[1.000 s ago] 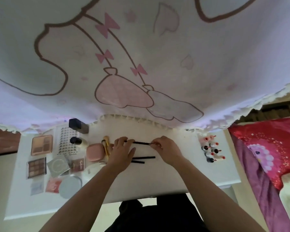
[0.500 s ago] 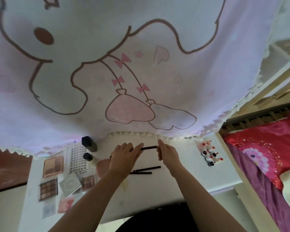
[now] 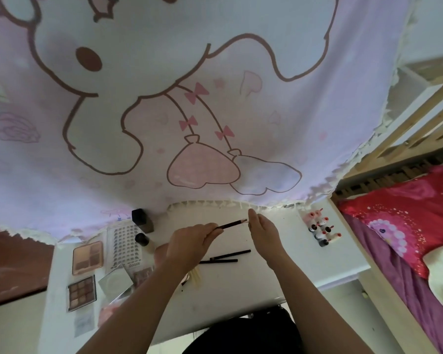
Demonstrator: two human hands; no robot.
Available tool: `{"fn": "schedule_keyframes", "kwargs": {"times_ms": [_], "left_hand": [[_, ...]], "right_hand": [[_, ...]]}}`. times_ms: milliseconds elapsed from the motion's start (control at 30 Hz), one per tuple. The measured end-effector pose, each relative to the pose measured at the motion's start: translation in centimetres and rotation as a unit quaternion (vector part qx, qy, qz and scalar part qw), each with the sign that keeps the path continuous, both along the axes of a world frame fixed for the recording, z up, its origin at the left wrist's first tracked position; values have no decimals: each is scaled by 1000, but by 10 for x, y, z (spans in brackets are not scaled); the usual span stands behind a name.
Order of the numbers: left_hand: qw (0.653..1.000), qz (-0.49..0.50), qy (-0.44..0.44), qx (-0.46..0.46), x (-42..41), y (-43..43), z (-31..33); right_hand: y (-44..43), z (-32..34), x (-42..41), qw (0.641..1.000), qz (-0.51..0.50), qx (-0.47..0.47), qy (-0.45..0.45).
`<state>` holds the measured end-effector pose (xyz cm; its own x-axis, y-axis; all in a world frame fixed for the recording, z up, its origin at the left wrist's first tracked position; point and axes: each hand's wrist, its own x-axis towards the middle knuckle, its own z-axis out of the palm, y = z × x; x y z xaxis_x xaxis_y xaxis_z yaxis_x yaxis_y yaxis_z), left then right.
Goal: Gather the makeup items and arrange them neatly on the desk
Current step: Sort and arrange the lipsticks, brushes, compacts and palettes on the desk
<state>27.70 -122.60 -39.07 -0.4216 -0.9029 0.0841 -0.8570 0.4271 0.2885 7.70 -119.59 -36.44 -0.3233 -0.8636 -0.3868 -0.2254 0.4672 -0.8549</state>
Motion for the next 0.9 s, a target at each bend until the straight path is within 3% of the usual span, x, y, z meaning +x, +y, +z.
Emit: {"fn": "schedule_keyframes", "kwargs": {"times_ms": [133,433,600,900], "left_hand": [[1000,5,1,-14,4,-1,2],[1000,14,7,-24,12,-1,0],[991,47,91,87,8,5,-1],[984,34,126,118,4,7,-19]], "right_hand": [[0,1,-5,996,-3,38,-78],[-5,0,1,998,55,18,-28],[-5,-9,3,999,48,1,-1],[-7,-19,4,999,43,32,-2]]}}
